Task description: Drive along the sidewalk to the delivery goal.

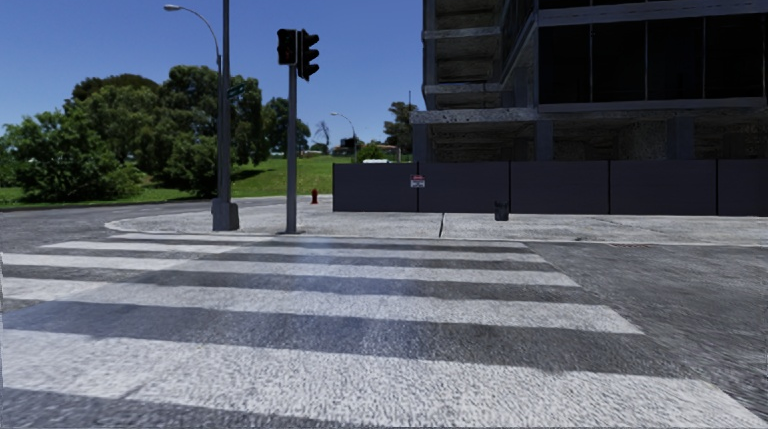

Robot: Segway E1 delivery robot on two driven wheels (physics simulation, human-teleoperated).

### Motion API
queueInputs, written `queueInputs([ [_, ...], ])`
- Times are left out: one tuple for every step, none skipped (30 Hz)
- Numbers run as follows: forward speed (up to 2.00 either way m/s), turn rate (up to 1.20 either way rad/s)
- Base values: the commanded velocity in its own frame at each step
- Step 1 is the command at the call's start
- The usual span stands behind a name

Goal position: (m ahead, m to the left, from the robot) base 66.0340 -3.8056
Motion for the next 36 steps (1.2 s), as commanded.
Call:
queueInputs([
  [1.32, -0.47],
  [1.35, 0.0],
  [1.35, 0.0],
  [2.0, 0.0],
  [2.0, 0.0],
  [2.0, 0.0],
  [2.0, 0.0],
  [2.0, 0.0],
  [2.0, 0.0],
  [2.0, 0.0],
  [2.0, 0.0],
  [2.0, 0.0],
  [2.0, 0.0],
  [2.0, 0.0],
  [2.0, 0.0],
  [2.0, 0.0],
  [2.0, 0.0],
  [2.0, 0.0],
  [2.0, 0.0],
  [2.0, 0.0],
  [2.0, 0.0],
  [2.0, 0.0],
  [2.0, 0.0],
  [2.0, 0.0],
  [2.0, 0.0],
  [2.0, 0.0],
  [2.0, 0.0],
  [2.0, 0.0],
  [2.0, 0.0],
  [2.0, 0.0],
  [2.0, 0.0],
  [2.0, 0.0],
  [2.0, 0.0],
  [2.0, 0.0],
  [2.0, 0.0],
  [2.0, 0.0],
])
